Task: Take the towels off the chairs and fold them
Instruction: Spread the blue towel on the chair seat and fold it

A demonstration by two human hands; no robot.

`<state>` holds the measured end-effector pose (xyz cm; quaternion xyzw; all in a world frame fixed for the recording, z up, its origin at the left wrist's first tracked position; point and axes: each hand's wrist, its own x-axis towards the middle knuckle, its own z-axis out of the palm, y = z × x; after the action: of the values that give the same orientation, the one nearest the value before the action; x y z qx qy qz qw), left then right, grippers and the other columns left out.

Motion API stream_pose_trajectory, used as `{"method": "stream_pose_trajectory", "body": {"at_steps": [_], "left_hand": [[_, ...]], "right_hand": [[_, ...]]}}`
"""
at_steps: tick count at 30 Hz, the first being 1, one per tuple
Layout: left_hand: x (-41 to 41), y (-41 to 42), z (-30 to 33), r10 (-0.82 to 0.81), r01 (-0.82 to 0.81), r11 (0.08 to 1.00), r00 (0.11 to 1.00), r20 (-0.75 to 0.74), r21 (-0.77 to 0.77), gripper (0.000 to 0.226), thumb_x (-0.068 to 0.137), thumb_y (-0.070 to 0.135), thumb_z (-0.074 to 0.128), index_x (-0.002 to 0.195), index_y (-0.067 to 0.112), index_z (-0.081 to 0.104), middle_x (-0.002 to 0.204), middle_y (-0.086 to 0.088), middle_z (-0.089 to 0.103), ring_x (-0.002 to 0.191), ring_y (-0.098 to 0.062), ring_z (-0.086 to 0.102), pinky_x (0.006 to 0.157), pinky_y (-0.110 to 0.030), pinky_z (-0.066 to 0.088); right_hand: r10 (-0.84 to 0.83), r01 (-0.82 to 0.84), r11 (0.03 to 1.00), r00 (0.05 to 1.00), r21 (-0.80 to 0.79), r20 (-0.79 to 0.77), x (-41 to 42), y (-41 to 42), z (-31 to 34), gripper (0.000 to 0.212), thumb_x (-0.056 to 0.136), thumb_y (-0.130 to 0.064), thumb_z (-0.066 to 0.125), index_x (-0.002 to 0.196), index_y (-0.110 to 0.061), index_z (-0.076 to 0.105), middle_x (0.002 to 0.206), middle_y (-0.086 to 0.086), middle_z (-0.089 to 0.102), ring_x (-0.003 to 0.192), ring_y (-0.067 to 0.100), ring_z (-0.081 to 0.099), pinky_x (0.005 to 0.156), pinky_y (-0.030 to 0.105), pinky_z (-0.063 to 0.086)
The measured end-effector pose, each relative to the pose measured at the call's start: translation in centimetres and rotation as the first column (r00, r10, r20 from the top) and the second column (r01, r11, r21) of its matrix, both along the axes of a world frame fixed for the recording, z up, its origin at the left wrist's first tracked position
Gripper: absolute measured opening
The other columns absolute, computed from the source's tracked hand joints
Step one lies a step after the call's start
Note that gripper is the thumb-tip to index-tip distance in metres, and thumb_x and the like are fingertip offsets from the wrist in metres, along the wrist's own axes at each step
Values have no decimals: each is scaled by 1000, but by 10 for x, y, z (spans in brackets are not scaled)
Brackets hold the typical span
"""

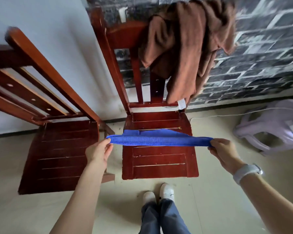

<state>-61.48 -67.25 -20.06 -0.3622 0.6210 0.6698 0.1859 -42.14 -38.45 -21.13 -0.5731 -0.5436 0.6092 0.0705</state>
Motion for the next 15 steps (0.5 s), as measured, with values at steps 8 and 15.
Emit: {"method": "stream_pose_trajectory", "body": {"at_steps": [8,15], "left_hand": [[-20,1,103,-203,214,976,953,-224,26,26,82,-15,50,78,10,56,80,-9,54,73,-13,54,52,-11,51],[-14,-5,142,-500,464,866,780,-376,-188,27,84,-10,53,109,-3,61,96,-12,62,77,-13,58,70,-14,51]], "right_hand": [[10,-7,1000,969,12,-248,-9,8,109,35,86,16,33,71,-6,56,73,9,52,50,7,57,45,8,45],[378,-364,823,924,437,56,8,4,145,26,80,12,52,97,-5,61,71,7,56,53,7,54,53,11,45]]}}
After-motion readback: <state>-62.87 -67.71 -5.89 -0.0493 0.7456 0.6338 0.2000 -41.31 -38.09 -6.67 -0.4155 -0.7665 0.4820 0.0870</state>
